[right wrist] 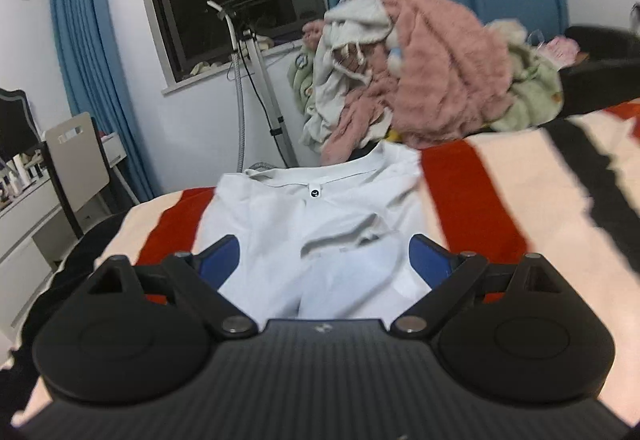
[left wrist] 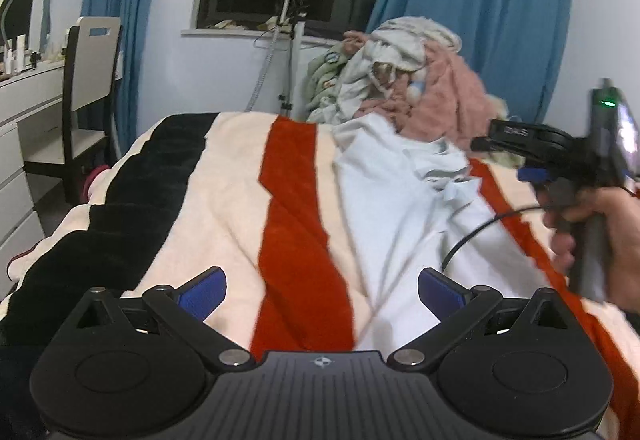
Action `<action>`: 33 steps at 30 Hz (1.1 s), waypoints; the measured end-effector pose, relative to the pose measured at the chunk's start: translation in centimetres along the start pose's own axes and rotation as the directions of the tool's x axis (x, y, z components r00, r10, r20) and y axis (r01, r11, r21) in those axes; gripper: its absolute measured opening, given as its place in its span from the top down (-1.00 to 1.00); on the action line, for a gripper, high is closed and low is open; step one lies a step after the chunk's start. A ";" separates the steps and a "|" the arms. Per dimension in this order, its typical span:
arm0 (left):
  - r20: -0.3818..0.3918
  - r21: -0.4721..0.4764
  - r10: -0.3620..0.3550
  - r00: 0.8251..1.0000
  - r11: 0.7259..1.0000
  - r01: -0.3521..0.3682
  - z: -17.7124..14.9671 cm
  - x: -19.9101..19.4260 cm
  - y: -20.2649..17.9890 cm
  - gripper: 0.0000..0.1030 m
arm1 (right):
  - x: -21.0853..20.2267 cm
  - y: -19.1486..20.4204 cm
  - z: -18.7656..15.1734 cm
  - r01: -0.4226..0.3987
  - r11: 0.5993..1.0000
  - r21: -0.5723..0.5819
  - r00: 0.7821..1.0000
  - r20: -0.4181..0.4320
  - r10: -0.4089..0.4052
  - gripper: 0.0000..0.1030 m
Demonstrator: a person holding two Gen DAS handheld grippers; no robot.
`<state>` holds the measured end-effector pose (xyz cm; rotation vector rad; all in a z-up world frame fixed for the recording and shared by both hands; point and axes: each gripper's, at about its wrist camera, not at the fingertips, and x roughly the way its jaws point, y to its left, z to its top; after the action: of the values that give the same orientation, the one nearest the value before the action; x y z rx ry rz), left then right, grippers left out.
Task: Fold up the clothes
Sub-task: 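Release the sleeve with the right gripper and hold both tools above the shirt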
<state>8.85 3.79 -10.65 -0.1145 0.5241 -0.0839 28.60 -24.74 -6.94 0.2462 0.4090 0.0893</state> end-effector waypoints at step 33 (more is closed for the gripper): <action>-0.112 -0.012 0.042 0.993 0.999 -0.044 -3.2 -7.2 -1.1 -0.99 | -24.6 3.0 -11.0 0.074 0.997 -0.005 0.996 0.057 -0.073 -0.80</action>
<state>1.00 3.20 -9.69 -0.1132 0.6385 -0.0445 1.60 -22.76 -6.55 0.2264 0.3606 0.0114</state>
